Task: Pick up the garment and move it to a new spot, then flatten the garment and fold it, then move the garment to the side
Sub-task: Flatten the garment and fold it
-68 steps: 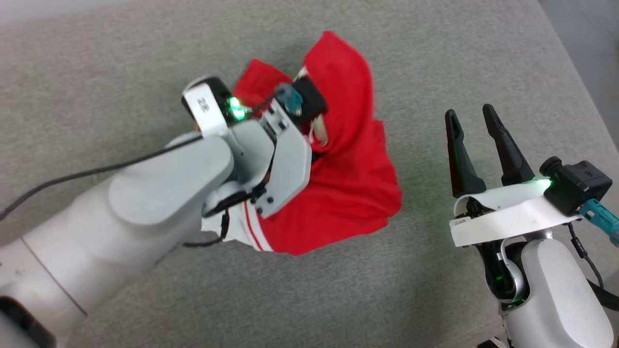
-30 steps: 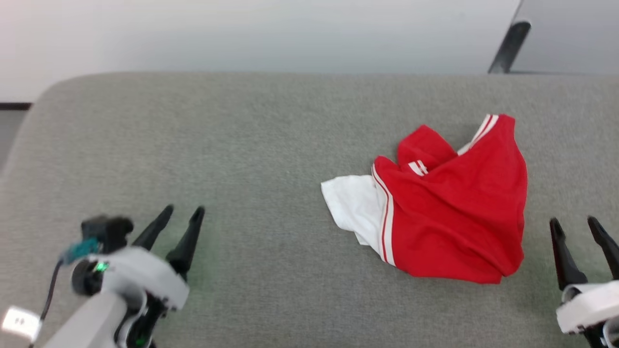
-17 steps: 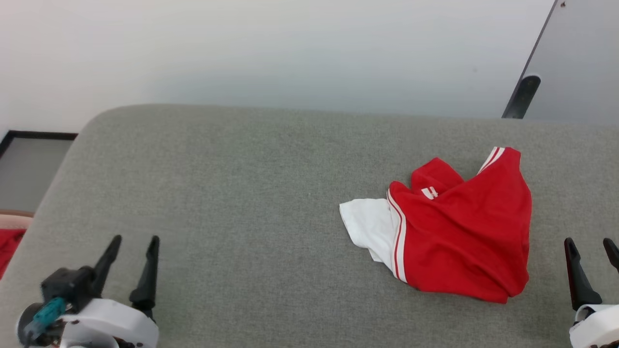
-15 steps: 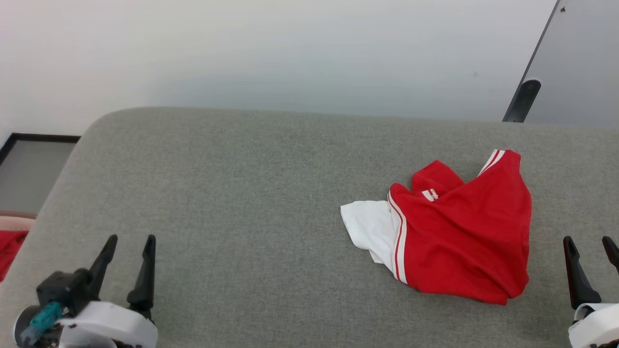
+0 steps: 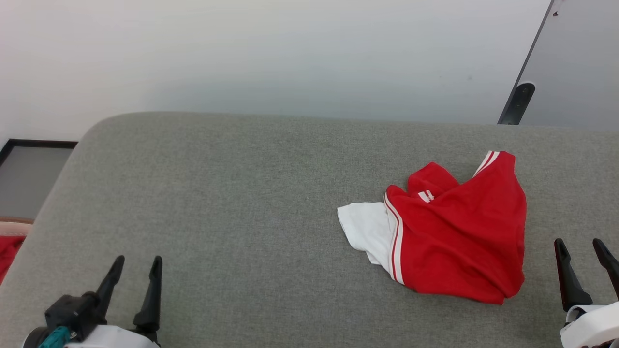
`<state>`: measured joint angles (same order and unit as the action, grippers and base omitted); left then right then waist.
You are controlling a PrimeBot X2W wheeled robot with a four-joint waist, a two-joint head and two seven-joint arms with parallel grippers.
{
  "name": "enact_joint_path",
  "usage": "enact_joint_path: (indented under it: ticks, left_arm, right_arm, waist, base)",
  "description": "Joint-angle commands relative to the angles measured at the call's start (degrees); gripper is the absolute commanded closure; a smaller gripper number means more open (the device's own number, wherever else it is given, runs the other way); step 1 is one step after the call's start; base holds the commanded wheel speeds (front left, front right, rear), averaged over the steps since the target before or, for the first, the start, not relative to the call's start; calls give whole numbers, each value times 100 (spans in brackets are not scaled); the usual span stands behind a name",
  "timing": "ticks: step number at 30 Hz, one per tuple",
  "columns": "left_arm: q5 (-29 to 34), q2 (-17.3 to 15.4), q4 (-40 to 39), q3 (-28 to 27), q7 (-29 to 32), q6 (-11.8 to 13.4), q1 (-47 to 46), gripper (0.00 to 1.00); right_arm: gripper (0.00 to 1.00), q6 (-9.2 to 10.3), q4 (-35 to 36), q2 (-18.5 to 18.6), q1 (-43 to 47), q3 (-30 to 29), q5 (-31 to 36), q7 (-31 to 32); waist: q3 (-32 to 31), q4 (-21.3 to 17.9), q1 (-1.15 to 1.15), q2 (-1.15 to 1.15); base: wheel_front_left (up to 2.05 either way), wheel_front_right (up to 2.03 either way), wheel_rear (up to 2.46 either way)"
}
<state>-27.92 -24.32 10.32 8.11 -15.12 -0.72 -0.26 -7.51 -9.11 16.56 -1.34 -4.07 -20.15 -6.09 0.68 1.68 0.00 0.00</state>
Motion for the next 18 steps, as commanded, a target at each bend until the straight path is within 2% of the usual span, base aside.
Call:
enact_joint_path:
  ticks: [1,12,15,18]
  left_arm:
    - [48,11,14,-29,-2,-19,36,0]
    - [145,85,20,40,45,-176,-152,0]
    - [205,9,-36,260,314,-343,-626,0]
    - [117,-40,28,595,849,-530,-1330,0]
  right_arm:
    - [0,4,-10,2,45,0,13,-26]
    - [0,4,-53,-32,-127,72,15,-33]
    - [0,3,-13,-74,-209,85,33,-61]
    - [0,3,-8,-106,-274,125,42,-96]
  waist:
    - [3,-1,0,0]
    - [139,-31,0,0]
    - [284,-56,0,0]
    - [432,-121,0,0]
  base:
    - [0,0,0]
    - [0,0,0]
    - [0,0,0]
    - [0,0,0]
